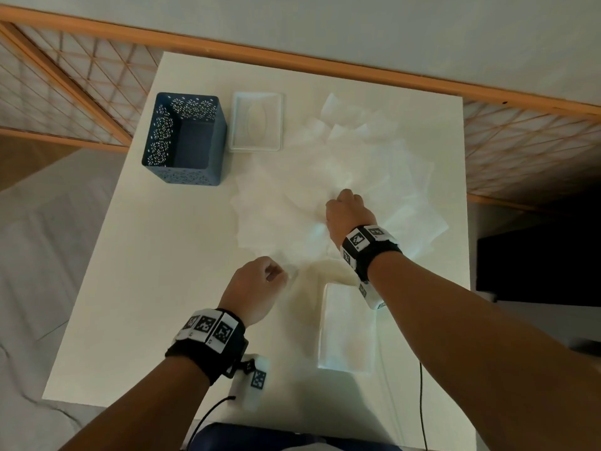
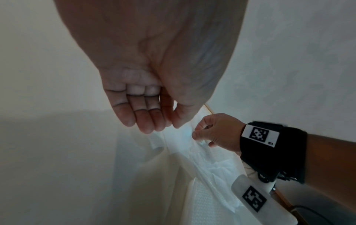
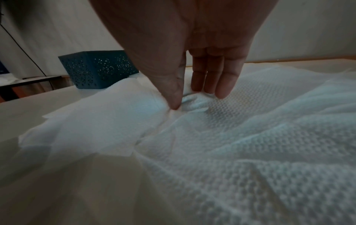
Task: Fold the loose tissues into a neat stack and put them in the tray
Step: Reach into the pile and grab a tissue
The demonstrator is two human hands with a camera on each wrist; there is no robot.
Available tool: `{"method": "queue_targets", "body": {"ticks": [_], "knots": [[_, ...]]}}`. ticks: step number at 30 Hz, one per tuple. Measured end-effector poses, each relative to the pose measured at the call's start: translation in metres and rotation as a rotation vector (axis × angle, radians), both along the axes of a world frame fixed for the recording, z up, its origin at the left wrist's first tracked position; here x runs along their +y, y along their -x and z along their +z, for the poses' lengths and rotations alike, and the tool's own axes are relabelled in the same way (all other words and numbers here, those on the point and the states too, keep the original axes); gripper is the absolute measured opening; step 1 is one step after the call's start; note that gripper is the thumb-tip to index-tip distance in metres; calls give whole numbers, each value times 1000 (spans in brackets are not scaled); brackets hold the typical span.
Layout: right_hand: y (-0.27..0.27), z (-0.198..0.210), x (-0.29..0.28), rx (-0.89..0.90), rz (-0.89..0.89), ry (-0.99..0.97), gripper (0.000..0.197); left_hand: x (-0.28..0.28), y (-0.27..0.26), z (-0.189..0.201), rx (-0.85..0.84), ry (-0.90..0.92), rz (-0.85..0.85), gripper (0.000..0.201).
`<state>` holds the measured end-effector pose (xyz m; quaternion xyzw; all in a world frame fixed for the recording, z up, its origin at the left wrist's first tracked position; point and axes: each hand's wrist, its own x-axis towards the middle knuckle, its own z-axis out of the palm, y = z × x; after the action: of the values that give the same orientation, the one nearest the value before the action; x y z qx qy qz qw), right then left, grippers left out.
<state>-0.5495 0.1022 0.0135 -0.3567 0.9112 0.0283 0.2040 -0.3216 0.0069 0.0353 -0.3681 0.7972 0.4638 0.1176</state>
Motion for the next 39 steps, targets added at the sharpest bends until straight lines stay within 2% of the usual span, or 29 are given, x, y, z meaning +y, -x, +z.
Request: {"method": "queue_targets", "body": {"ticks": [4, 7, 14, 18, 20, 24, 29, 33, 36, 39], "knots": [[3, 8, 4, -57, -76, 58, 15, -2, 14, 1, 6, 22, -16, 10], [6, 15, 6, -137, -130, 110, 23, 0, 24, 2, 35, 63, 4, 11], [3, 29, 16, -275, -189, 146, 31, 20, 44, -7, 165, 363, -85, 47], [0, 33, 20, -377, -271, 209, 23, 26, 49, -13, 185, 450, -173, 71], [-1, 33, 23, -421, -304, 225, 19, 27, 51, -13, 185, 457, -198, 75], [0, 31, 25, -465, -341, 219, 19, 24, 55, -14, 204, 502, -251, 66], [1, 32, 28, -481, -348, 219, 23, 16, 61, -10, 263, 527, -289, 31], [3, 37, 33, -484, -359, 274, 22, 10, 63, -2, 324, 552, -257, 17], [6, 50, 38, -463, -357, 366, 37, 3, 66, 17, 359, 552, -233, 8], [6, 76, 42, -497, -305, 456, 57, -7, 70, 42, 331, 407, -177, 13]]}}
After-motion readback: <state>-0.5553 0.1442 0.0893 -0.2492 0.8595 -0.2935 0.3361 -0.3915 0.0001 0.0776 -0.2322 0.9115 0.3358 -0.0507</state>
